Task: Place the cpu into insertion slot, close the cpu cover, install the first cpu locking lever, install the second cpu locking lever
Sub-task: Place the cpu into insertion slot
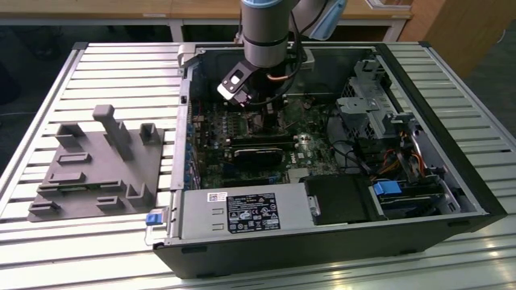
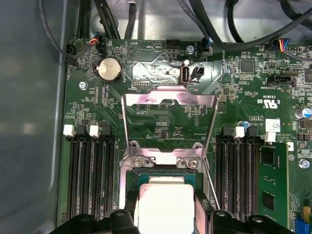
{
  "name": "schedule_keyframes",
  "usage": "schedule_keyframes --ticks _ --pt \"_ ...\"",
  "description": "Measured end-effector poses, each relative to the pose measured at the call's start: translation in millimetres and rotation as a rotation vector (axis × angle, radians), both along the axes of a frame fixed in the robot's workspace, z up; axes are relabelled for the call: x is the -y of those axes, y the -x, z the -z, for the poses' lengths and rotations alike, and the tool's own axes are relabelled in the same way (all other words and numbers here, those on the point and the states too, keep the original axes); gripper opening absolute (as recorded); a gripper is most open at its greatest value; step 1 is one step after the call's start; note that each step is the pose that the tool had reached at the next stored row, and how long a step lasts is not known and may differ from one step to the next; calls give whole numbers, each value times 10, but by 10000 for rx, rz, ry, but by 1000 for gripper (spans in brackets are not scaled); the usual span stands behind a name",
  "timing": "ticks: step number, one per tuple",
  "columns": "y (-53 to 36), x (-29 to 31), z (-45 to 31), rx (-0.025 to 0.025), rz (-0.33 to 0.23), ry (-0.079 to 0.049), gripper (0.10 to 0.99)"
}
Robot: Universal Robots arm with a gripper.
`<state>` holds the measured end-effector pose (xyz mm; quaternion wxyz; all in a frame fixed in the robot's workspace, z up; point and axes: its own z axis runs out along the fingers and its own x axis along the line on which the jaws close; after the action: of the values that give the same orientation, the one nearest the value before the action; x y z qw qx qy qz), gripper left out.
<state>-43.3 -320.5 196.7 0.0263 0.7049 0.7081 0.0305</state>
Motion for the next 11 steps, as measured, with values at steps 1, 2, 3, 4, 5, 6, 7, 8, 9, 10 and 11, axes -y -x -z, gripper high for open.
schedule_keyframes --ticks 1,2,3,4,5,6,7,8,9,10,11 --pt "0 0 5 0 0 4 537" --pt "0 0 7 0 -1 7 537" --pt "0 0 7 -1 -1 9 537" --pt "0 -1 8 0 0 7 537" --pt "0 0 9 0 0 7 537" --pt "0 0 9 0 -1 7 537" --pt "0 0 11 1 -1 6 537" --pt "0 -1 13 2 0 4 537" --pt "0 -1 15 2 0 5 537" --pt "0 -1 17 1 -1 6 537" --pt "0 -2 19 1 -1 6 537"
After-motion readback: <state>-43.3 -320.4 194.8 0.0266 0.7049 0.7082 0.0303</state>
